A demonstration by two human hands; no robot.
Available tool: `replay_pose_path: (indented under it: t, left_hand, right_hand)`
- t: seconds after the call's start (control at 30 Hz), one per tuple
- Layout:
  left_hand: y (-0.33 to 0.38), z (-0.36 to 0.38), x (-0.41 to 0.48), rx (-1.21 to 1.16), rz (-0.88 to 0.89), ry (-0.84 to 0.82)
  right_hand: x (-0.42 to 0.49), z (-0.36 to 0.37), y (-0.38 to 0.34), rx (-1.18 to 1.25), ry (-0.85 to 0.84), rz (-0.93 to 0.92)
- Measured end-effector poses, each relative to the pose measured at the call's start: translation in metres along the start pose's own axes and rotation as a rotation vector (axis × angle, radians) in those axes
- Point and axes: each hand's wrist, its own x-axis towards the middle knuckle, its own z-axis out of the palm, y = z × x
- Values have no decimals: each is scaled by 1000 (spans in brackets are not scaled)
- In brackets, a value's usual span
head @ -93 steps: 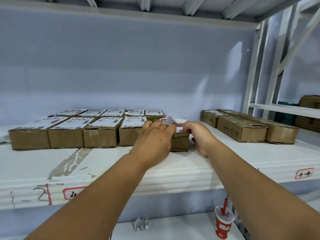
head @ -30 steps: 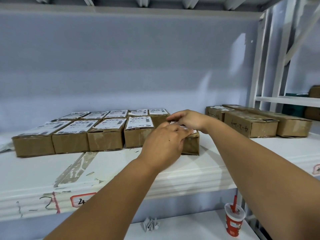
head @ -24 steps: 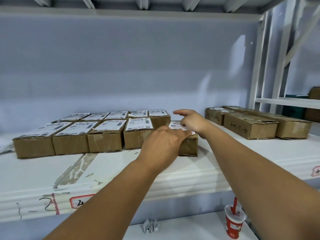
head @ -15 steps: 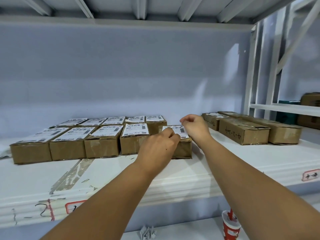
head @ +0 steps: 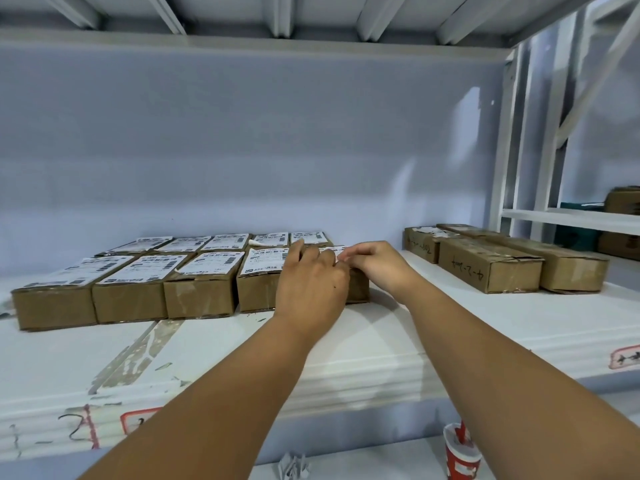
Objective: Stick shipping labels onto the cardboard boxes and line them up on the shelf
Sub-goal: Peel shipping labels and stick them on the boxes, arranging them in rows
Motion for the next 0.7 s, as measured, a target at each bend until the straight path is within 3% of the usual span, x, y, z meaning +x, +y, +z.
replay_pose_path:
  t: [0.13, 0.33, 0.7]
  left_hand:
    - [1, -7, -3, 12, -91, -141]
    - [-4, -10, -8, 0, -245, -217]
    - [-7, -9, -10, -127, -337, -194]
  right_hand:
    - [-1, 2, 1, 19, -66, -1]
    - [-6, 3, -1, -20, -130, 8]
    - [-12, 2, -5, 13, -226, 82]
